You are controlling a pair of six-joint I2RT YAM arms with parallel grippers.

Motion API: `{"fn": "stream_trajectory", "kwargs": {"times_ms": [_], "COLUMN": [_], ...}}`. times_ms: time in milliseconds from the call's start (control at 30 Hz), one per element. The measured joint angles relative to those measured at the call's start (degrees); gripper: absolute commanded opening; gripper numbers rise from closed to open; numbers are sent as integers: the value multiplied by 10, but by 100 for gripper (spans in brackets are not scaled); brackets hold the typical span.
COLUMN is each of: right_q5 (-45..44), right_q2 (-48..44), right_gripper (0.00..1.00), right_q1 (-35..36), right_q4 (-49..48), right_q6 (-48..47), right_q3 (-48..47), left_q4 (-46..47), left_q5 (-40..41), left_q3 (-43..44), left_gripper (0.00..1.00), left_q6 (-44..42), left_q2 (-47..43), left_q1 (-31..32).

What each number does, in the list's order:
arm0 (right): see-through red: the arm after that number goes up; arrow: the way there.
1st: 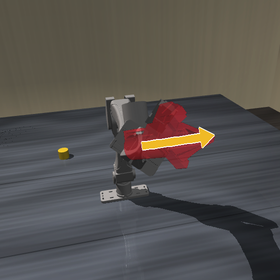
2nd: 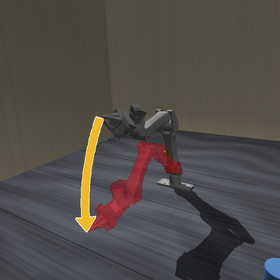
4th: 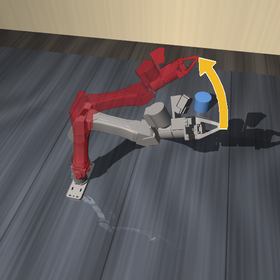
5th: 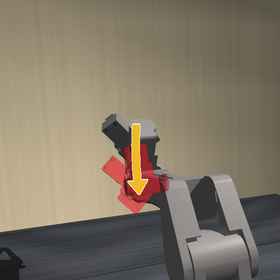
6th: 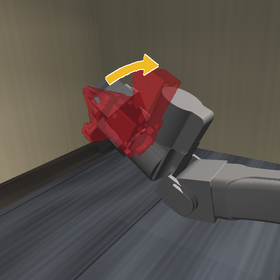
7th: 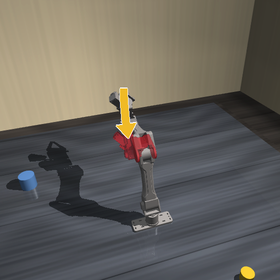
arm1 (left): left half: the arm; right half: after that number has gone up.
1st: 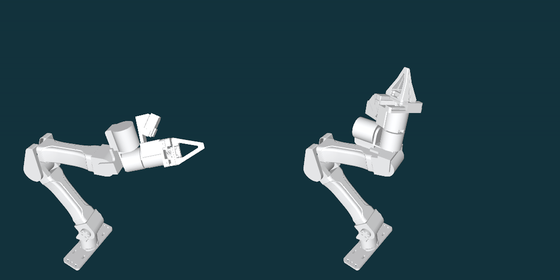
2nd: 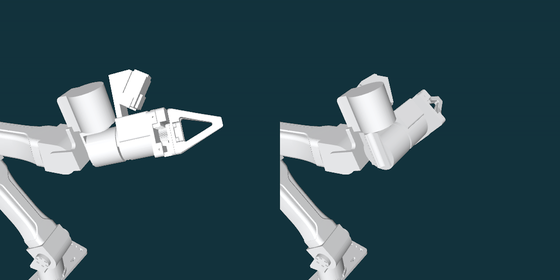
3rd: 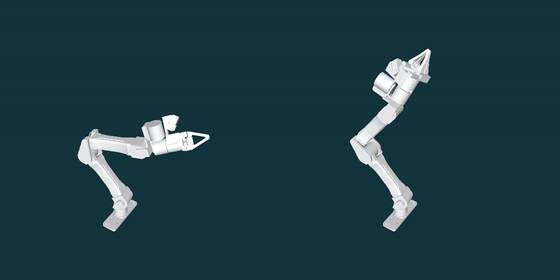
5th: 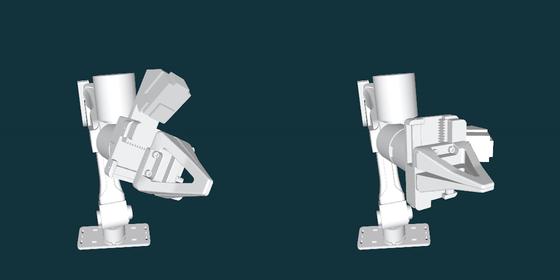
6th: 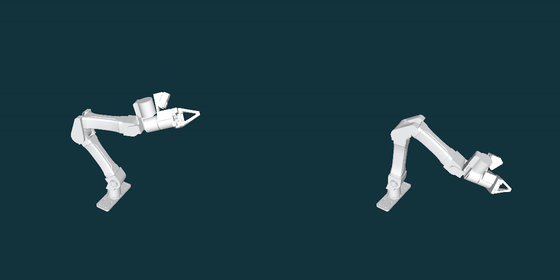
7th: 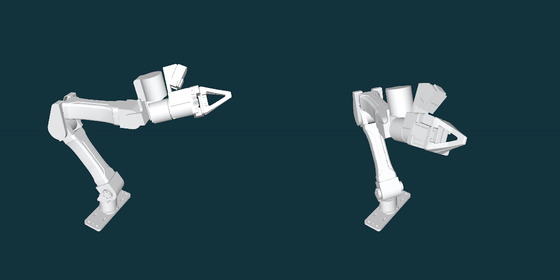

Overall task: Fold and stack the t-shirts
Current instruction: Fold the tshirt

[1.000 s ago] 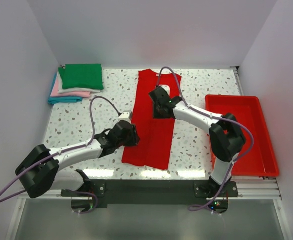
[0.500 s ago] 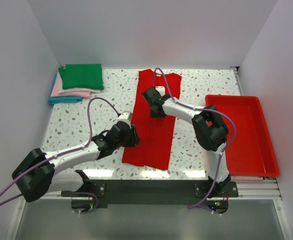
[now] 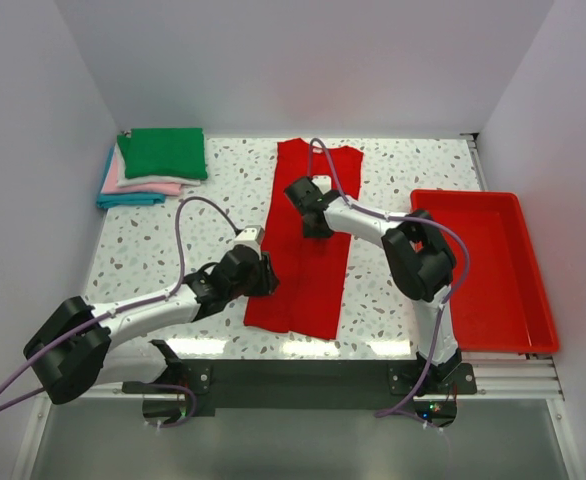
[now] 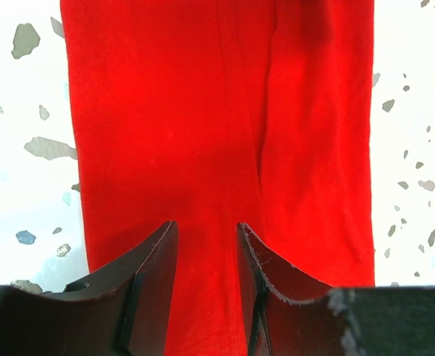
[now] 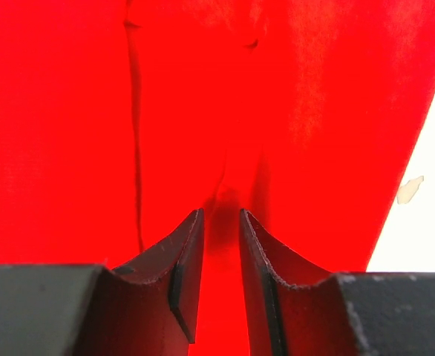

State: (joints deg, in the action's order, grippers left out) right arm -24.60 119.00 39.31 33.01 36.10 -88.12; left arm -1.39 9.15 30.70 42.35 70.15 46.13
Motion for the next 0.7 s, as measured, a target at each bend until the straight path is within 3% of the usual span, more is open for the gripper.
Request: {"fn": "stream_trajectory", "kwargs": {"times_ms": [400,700], "right_q5": [0,0], "right_q2": [0,-11], "right_gripper": [29,6], "right_q1": [5,13], "right_q4": [-5,-27], "right_q6": [6,15], "right_q3": [24,45], "left_q4": [5,9], "left_q5": [0,0], "left_q3": [-6,-18], "left_gripper": [42,42], "left_q6": [0,0], "left_q2": [0,0], "left_q1": [0,-1]}}
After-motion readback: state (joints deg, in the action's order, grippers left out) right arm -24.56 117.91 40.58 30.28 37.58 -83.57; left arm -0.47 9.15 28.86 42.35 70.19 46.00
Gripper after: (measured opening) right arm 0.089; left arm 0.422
